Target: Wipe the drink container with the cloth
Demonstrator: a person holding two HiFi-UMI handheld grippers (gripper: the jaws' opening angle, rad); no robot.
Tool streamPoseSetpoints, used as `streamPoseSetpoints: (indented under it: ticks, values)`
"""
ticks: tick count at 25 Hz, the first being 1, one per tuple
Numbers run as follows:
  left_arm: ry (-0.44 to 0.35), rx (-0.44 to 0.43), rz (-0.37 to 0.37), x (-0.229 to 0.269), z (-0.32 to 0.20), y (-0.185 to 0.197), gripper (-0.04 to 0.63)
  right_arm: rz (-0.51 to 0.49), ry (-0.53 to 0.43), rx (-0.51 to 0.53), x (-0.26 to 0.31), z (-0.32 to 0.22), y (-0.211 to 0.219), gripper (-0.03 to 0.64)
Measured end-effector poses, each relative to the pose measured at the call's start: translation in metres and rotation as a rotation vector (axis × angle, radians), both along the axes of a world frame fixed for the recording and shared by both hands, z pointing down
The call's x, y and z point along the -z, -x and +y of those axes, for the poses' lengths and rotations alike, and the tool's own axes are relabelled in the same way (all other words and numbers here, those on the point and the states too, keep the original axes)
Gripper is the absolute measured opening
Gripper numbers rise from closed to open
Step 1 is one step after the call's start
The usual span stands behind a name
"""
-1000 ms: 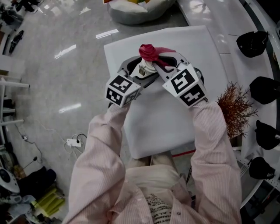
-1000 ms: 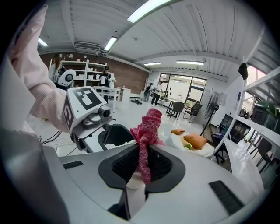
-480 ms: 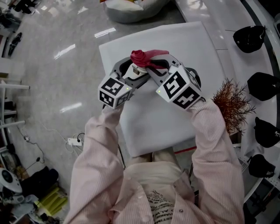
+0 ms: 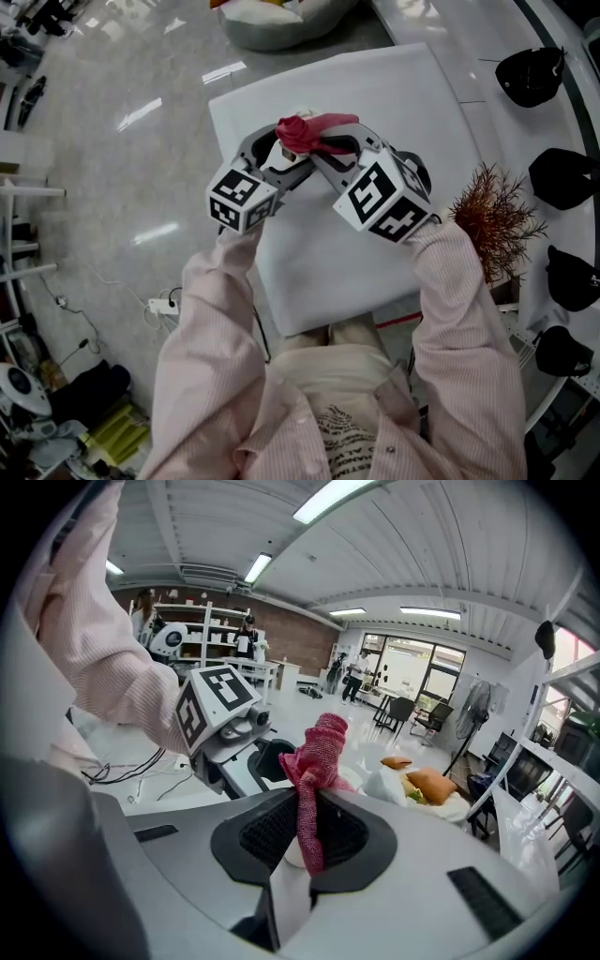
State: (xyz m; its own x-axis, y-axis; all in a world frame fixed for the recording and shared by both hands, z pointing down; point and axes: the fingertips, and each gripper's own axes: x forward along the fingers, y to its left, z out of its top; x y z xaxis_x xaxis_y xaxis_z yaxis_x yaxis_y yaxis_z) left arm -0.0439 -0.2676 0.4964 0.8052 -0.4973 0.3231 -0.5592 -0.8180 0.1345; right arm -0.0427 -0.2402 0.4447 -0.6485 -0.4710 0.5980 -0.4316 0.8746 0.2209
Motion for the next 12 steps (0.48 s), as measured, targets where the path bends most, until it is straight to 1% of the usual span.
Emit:
streamPoseSetpoints:
  ticks: [5, 12]
  values:
    - [-0.001, 0.005, 0.000, 0.000, 0.001, 0.000, 0.362, -0.006, -0.005, -0.002, 0.001, 0.007, -0.002, 0.037]
    - [0.003, 0.011, -0.006, -0.001, 0.001, 0.000, 0.362, -0.080, 0.019, -0.013, 0.000, 0.021, -0.010, 0.037]
